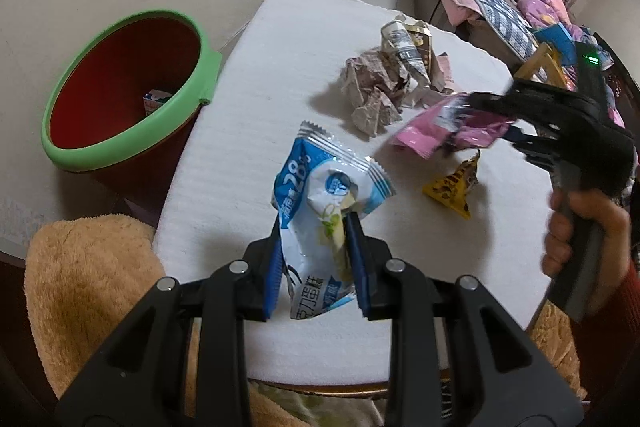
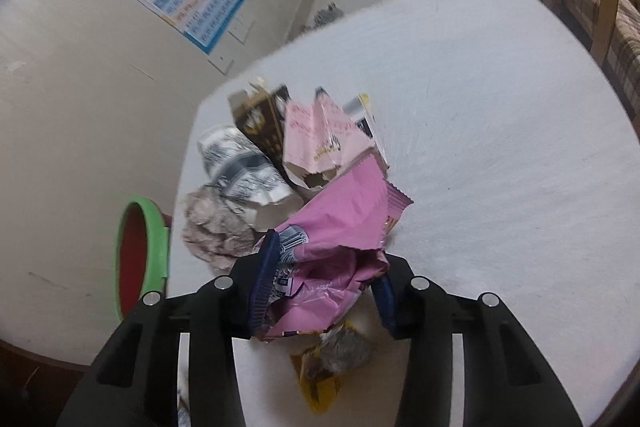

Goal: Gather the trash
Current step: 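Grasp the large pink snack bag with the right tool while the left tool holds the blue wrapper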

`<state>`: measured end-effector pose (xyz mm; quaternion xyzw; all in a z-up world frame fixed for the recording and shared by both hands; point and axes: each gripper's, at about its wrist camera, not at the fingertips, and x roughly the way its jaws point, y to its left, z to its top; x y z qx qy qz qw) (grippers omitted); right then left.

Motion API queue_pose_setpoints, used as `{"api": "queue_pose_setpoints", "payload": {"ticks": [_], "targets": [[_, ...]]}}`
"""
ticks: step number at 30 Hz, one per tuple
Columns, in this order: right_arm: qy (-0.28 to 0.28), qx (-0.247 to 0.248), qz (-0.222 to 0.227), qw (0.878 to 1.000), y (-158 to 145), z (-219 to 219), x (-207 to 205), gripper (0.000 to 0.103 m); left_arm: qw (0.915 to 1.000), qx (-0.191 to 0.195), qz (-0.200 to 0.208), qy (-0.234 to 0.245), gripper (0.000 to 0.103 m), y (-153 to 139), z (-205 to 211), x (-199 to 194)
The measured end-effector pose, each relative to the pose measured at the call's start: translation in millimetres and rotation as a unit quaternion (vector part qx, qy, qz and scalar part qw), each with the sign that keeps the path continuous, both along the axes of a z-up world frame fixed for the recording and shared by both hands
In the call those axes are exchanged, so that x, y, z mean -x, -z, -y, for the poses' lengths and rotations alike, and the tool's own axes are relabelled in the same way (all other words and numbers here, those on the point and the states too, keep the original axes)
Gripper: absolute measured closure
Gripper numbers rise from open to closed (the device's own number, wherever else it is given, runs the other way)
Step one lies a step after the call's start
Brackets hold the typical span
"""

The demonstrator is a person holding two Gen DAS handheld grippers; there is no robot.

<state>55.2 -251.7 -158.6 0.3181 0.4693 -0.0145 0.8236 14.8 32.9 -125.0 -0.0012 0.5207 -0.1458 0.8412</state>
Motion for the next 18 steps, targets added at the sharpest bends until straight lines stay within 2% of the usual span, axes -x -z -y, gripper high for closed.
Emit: {"api": "queue_pose_setpoints", "payload": {"ticks": [3, 6, 7, 8, 14, 16, 18], "targets": [[-0.001, -0.005, 0.022, 1.0, -15, 2, 14, 0.067, 1.0, -0.001, 0.009, -0.002, 0.075, -4, 1, -4], [-0.013, 0.024, 0.049, 0.998, -36, -5, 27, 0.068, 0.9997, 0.001, 0.022, -0.007, 0.075, -11, 1, -9], [-0.019, 0.033, 0.059, 0.998, -44, -9, 32, 0.072, 0.9996, 0.002, 0.026, -0.009, 0.075, -13, 1, -11], [-0.024, 0.037, 0.064, 0.997, -47, -12, 34, 0.076, 0.9995, 0.003, 0.03, -0.011, 0.075, -15, 1, -12], [-0.053, 0.042, 0.081, 0.994, -61, -34, 36, 0.08, 0.9985, 0.004, 0.052, -0.016, 0.075, -29, -2, -17], [-0.058, 0.047, 0.079, 0.994, -61, -35, 37, 0.076, 0.9983, 0.004, 0.055, -0.018, 0.075, -32, -4, -17], [-0.06, 0.074, 0.07, 0.993, -58, -33, 34, 0.06, 0.9982, 0.005, 0.056, -0.021, 0.075, -33, -9, -17]]}}
